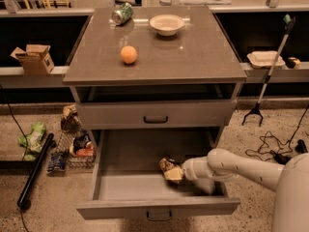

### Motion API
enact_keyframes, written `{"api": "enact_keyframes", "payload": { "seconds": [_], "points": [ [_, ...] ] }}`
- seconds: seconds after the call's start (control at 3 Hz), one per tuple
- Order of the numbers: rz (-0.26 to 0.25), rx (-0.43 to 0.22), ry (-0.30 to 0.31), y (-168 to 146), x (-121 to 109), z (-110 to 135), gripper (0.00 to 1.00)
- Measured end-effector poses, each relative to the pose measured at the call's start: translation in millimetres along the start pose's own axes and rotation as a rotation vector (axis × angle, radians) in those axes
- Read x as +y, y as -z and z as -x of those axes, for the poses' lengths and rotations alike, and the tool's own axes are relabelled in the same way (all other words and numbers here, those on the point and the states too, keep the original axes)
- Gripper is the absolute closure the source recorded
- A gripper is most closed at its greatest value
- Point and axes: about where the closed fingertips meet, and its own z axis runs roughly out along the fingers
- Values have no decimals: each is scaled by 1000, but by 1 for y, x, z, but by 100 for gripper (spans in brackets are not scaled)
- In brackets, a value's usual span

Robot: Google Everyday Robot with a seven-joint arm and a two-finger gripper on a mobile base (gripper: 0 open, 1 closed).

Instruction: Place orange can into middle drawer

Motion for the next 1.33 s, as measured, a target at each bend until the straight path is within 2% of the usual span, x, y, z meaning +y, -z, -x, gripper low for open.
{"api": "enact_keyframes", "payload": {
  "seconds": [0.33,0.67,1.0,1.33],
  "points": [
    [20,-10,19,-7,1,10,13],
    [44,-42,28,2,-2,21,0],
    [59,-68,59,34,-6,36,0],
    [76,-90,105,83,-3,54,0]
  ]
}}
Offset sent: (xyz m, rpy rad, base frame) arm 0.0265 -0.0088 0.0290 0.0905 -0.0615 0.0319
